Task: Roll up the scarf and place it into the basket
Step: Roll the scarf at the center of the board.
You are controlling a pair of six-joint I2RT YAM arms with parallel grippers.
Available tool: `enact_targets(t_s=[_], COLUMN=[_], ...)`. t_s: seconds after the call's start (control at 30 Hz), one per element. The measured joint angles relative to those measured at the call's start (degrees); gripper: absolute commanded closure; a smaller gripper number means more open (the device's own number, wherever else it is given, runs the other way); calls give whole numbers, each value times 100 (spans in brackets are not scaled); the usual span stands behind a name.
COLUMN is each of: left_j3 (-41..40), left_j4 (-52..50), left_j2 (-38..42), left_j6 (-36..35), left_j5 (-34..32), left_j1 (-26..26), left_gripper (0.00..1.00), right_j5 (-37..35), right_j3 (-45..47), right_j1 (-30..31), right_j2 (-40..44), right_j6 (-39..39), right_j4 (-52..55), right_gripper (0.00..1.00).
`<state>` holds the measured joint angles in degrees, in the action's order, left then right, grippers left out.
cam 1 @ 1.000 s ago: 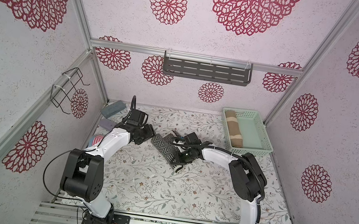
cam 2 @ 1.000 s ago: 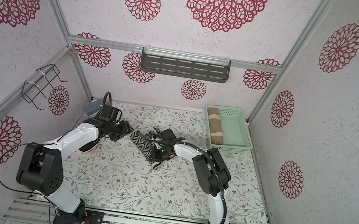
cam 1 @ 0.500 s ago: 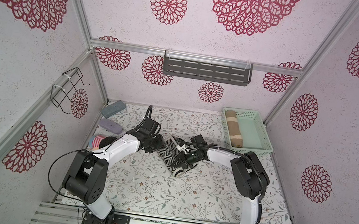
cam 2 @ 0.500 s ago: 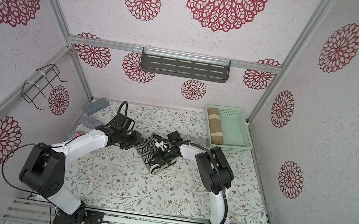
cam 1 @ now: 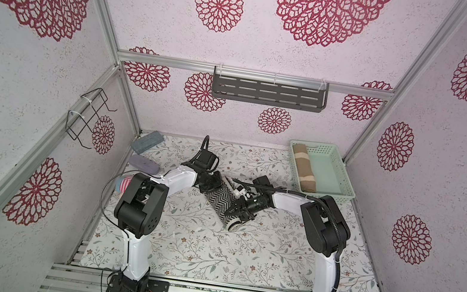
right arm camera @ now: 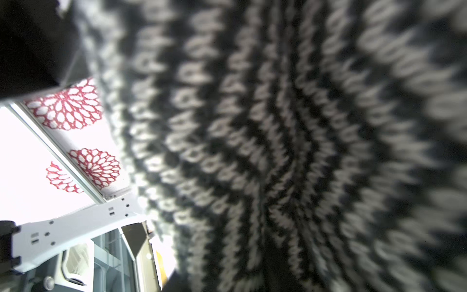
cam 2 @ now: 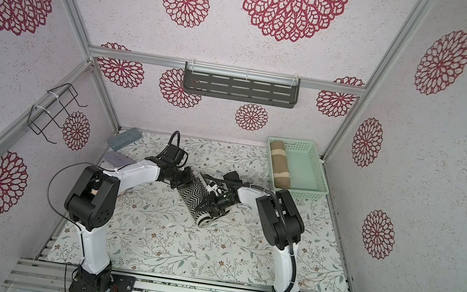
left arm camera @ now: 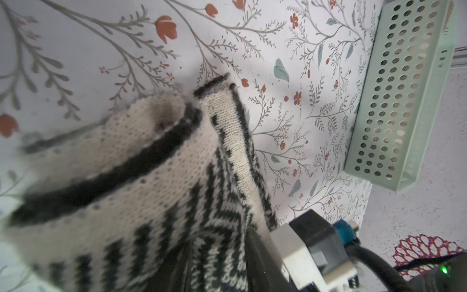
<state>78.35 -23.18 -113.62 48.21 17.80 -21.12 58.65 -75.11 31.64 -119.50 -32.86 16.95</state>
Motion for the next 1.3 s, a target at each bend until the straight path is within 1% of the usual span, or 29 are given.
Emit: enact_targets(t_s=[0.13,0.3,0.6,0.7,0.8,0.9,1.03,1.13,1.3], left_j3=[295,435,487,487,498,516,592,678,835], left_j4=[-26,-28,-22,-17,-9,-11,-28,-37,-116], left_j2=[-391,-511,-575,-584,-601,-610,-673,-732,-804], left_j6=[2,4,26,39,52,68,87,90,107], left_j5=[114,208,245,251,264,275,304,326,363], left_j1=[7,15,26,26,26,26,26,26,26], left_gripper=[64,65,65,65,65,65,65,64,60], right_j5=[-223,-1014,-2889,-3856,-4870,-5735,-6400,-6673,-7132], right_j3=[-9,-15,4,-87,-402,-817,-1263,-1360,-1279], right_j1=[-76,-114,-39,205,769,1464,2133,2208,2033], right_j2=[61,470,1694,1915,1902,1821,1589,1375,938], right_j6=[138,356,533,704,938,1213,1499,1633,1794], right_j4=[190,673,1388,1663,1937,2109,2177,2194,2177], right_gripper=[45,41,40,41,42,46,50,53,55])
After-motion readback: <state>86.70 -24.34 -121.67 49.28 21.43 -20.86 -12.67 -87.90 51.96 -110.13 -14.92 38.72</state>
